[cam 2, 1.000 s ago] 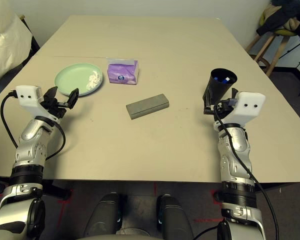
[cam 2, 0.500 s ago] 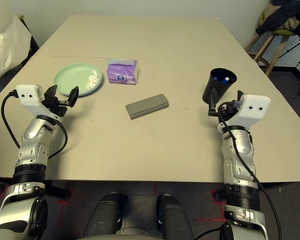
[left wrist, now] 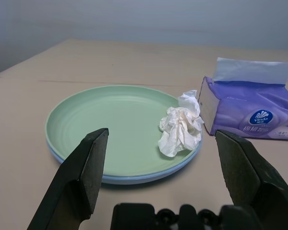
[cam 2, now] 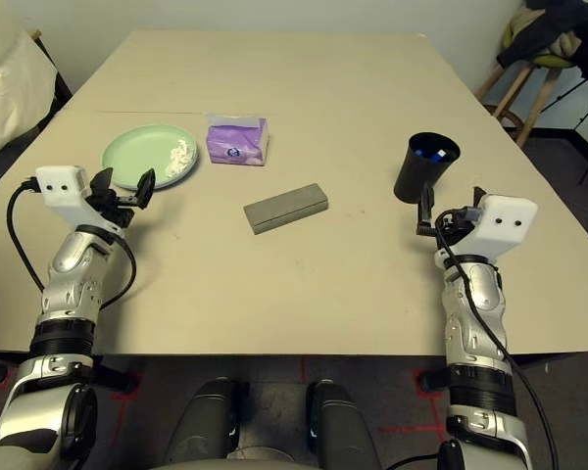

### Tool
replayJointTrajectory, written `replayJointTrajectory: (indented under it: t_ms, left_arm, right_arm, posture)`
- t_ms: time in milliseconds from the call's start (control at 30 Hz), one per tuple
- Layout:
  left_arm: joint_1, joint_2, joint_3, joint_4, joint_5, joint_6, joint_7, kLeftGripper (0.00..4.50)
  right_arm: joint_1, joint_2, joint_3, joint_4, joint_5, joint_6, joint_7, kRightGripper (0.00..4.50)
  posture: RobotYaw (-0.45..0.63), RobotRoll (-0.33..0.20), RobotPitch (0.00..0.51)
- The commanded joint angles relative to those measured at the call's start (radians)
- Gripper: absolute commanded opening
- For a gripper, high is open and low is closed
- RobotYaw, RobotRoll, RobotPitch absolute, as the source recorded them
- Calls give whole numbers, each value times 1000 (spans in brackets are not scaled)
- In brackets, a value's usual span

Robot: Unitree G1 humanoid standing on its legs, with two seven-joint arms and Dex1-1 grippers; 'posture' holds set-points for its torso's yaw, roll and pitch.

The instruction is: Organize and tidy the items on the table.

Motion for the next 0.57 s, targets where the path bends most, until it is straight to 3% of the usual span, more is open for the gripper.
replayJointTrajectory:
  t_ms: [33,567]
  left_arm:
    - [-5,-8,-9,9,12,-11,7,4500]
    - [12,-5,-5,-3,12,-8,12,4500]
  right_arm:
    - [-1,0,-2,-24,4,8,-11,4479]
    - [-27,-17,15,-35,4,47,17,4479]
  posture:
    - [153,0,75]
    - [170,0,75]
